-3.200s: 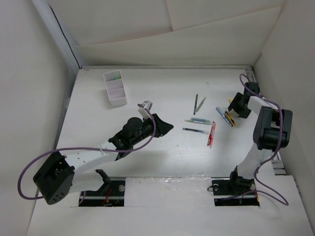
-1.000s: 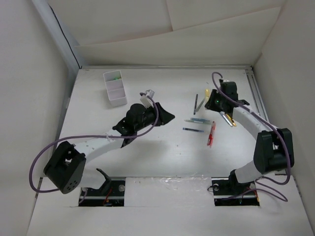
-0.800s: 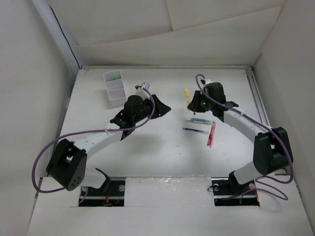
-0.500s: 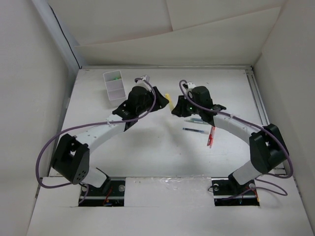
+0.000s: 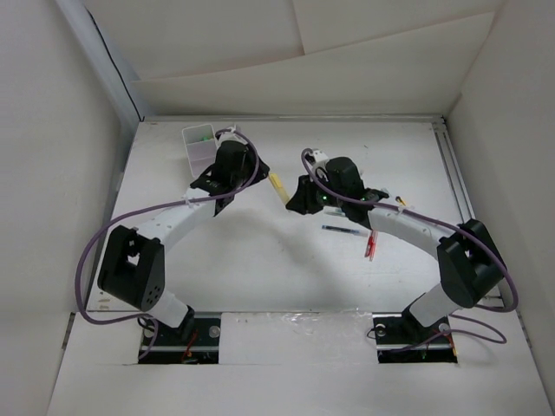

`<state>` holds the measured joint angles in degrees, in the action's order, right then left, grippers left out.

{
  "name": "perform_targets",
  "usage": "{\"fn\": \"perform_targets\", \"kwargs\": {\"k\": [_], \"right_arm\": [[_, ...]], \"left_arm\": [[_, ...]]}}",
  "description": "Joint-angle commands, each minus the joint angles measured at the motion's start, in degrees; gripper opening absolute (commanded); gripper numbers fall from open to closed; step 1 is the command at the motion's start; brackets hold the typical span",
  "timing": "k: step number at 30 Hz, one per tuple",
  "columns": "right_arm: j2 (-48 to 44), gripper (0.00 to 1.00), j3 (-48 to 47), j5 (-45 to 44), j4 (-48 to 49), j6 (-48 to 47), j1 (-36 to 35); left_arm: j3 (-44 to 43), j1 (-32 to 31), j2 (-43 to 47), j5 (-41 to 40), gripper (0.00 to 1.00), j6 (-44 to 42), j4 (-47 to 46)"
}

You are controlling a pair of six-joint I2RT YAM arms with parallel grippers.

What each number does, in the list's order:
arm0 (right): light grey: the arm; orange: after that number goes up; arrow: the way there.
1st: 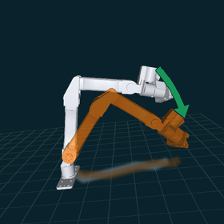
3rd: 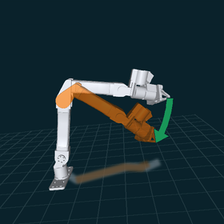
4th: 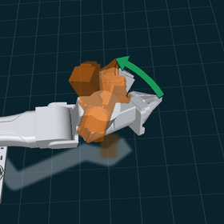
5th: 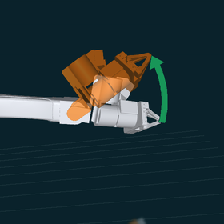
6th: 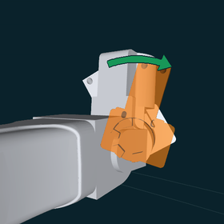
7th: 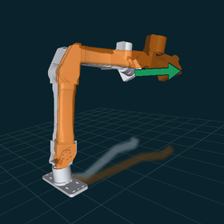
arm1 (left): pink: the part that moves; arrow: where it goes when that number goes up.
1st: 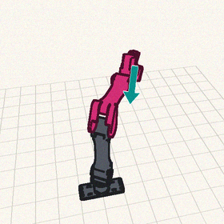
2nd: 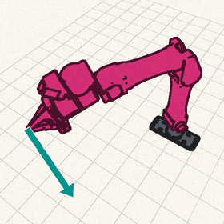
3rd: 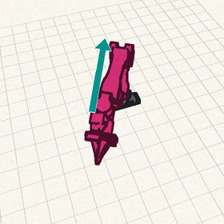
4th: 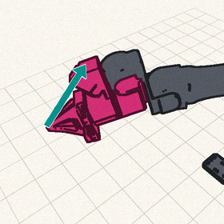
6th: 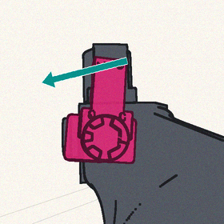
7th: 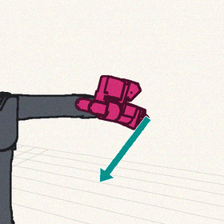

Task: Sort the stationery into containers
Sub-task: Pick up the stationery from the center of the board.

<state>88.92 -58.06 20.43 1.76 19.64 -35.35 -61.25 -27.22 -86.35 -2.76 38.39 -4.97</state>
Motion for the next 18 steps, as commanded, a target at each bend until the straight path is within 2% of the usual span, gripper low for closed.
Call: {"fn": "perform_targets", "kwargs": {"k": [1,3,6,12,15,18], "right_arm": [[0.1,0.00,0.2,1.7,3.8,-1.0,-0.4],[-0.4,0.00,0.2,1.2,3.8,-1.0,-0.9],[-0.4,0.00,0.2,1.2,3.8,-1.0,-0.9],[0.8,0.00,0.2,1.2,3.8,-1.0,-0.9],[0.8,0.00,-0.3,2.5,3.8,-1.0,-0.9],[0.8,0.00,-0.3,2.5,3.8,-1.0,-0.9]], "left_arm": [[-1.9,-0.4,-1.3,2.6,0.33,-0.6,-1.7],[-0.7,-0.4,-1.3,3.6,0.28,-0.6,-2.3],[-0.2,-0.4,-1.3,5.6,0.28,-0.6,-3.4],[2.9,-0.4,3.4,7.9,0.48,0.5,-6.8],[4.5,-0.4,4.6,10.1,0.50,1.1,-8.3],[3.6,-0.4,3.9,11.3,0.46,1.1,-6.9]]}}
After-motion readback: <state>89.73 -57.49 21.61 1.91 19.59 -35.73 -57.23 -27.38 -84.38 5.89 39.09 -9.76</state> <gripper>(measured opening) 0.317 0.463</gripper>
